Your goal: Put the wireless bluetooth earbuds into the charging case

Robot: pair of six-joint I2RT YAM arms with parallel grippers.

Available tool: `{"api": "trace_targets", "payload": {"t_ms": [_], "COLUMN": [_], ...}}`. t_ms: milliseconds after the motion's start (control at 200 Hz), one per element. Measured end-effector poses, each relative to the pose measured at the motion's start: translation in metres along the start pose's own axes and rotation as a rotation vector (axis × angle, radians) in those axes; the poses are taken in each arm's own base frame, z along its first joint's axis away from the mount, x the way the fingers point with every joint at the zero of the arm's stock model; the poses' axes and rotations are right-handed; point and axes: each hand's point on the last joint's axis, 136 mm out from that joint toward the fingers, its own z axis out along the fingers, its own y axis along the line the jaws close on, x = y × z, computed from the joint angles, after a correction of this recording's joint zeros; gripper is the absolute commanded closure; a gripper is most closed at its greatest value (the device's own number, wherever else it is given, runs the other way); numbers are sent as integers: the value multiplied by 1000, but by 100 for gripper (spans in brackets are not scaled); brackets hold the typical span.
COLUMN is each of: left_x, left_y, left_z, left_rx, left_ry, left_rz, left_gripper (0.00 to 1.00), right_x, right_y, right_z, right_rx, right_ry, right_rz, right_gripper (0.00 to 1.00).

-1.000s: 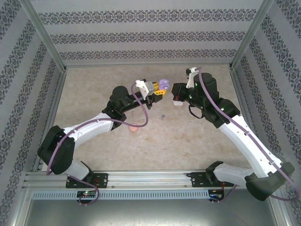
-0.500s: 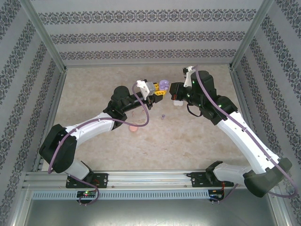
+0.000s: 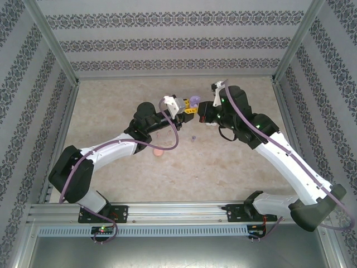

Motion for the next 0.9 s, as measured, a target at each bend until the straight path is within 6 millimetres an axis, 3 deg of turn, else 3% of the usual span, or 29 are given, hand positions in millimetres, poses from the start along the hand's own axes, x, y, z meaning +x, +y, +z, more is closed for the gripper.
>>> {"api": "trace_targets", "payload": {"t_ms": [430,565,669,779,899], "left_x": [17,22,29,37,36], "left_y": [2,3,5,9,17], "left_z": [4,2,-2,-12,-31], "left_rx": [-7,-22,-40,-72,-129], "left_ry": [34,38,48,60,56], "left_rz": [-15,-16,-19,-22,-19], "left_gripper": [100,100,100,100,100], "right_x": [3,-11,-13,2,39], "right_y": [2,-10,-31,-60,-98], "right_z": [-6,-24,-39,-36,-8], "right_rx": [9,29,64,123,218], "right_ry": [5,-58,-104,-92,9], "right_rz": [-21,4,38,85,134], "right_gripper": [100,100,100,83,56]}}
